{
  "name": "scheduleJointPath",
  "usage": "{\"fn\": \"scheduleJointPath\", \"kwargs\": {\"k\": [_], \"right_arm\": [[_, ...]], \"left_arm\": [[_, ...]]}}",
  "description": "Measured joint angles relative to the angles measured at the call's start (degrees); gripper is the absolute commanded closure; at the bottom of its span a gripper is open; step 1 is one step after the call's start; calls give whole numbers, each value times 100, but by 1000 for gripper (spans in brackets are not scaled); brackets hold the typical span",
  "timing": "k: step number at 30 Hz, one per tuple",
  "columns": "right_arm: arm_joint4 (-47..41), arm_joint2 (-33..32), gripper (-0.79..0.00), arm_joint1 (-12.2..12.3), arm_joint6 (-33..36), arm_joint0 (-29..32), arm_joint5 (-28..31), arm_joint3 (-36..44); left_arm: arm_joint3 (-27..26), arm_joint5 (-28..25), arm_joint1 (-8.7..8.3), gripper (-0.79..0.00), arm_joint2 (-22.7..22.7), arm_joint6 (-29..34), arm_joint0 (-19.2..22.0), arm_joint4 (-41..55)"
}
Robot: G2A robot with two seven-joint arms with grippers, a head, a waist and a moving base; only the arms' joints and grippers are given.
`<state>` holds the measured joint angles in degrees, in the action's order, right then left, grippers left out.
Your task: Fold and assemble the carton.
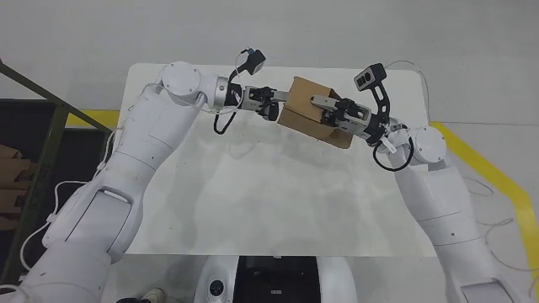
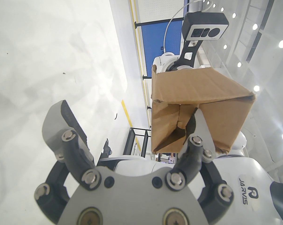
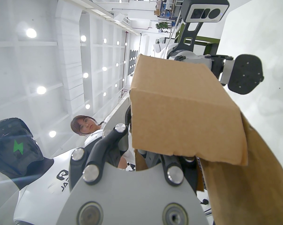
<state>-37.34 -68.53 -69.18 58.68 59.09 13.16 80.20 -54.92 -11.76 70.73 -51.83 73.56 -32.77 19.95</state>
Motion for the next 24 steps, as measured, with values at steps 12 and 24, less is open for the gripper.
{"fn": "scheduleJointPath", "kwargs": {"k": [12, 24], "right_arm": [[1, -65, 0, 9, 21, -15, -2, -69], [204, -184, 0, 74, 326, -325, -684, -293]], "left_arm": [[210, -106, -20, -785, -140, -129, -10, 59], [-336, -1396, -263, -785, -745, -430, -411, -358]]}}
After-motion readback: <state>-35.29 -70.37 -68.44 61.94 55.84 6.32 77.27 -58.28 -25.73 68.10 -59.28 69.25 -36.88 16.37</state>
